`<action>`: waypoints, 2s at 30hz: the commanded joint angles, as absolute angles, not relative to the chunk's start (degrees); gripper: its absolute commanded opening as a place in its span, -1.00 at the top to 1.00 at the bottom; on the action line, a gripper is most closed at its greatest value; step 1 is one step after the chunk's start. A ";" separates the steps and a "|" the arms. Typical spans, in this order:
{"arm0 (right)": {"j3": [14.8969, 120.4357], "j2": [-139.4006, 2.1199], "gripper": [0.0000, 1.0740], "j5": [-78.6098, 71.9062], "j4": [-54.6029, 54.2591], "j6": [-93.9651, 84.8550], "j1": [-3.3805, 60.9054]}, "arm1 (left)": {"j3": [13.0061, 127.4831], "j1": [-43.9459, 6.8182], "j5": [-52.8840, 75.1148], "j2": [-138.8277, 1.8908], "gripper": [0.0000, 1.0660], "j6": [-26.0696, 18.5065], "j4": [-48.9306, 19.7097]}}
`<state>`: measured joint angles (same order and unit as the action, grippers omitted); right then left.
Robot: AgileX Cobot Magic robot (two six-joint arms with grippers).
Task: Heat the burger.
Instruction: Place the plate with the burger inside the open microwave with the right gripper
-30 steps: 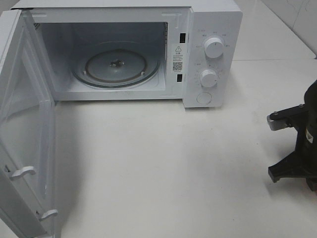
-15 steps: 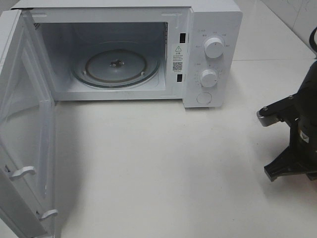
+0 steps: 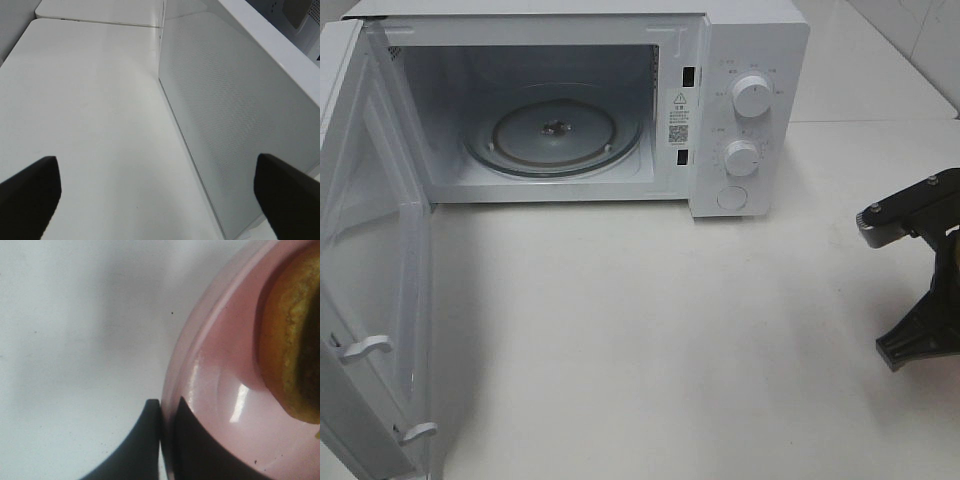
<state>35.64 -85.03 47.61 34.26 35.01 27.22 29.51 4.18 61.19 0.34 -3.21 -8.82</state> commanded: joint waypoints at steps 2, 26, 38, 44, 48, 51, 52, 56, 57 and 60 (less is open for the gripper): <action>33.98 -81.93 1.00 50.31 36.50 35.12 31.00 | 29.56 4.30 61.31 1.32 -0.83 -3.27 -9.11; 33.12 -80.67 1.00 53.74 34.38 36.04 54.66 | 29.56 4.30 61.31 1.32 -0.83 -3.27 -9.11; 33.12 -80.67 1.00 55.52 33.75 35.81 68.01 | 29.56 4.30 61.31 1.32 -0.83 -3.27 -9.11; 33.12 -80.67 1.00 55.18 34.09 33.80 71.56 | 29.56 4.30 61.31 1.32 -0.83 -3.27 -9.11; 33.12 -80.67 0.99 55.00 35.87 30.54 71.79 | 29.56 4.30 61.31 1.32 -0.83 -3.27 -9.11; 33.12 -80.67 0.99 54.26 37.13 27.50 71.79 | 29.56 4.30 61.31 1.32 -0.83 -3.27 -9.11; 33.12 -80.67 0.99 54.26 37.13 27.50 71.79 | 29.56 4.30 61.31 1.32 -0.83 -3.27 -9.11; 33.12 -80.67 0.99 50.82 37.24 22.23 71.79 | 29.56 4.30 61.31 1.32 -0.83 -3.27 -9.11; 33.12 -80.67 0.99 49.68 37.36 20.80 71.79 | 29.56 4.30 61.31 1.32 -0.83 -3.27 -9.11; 33.12 -80.67 0.98 48.59 37.87 19.88 71.79 | 29.56 4.30 61.31 1.32 -0.83 -3.27 -9.11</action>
<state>33.06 -81.42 47.96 34.43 20.91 71.79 29.51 4.18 61.19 0.34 -3.21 -8.82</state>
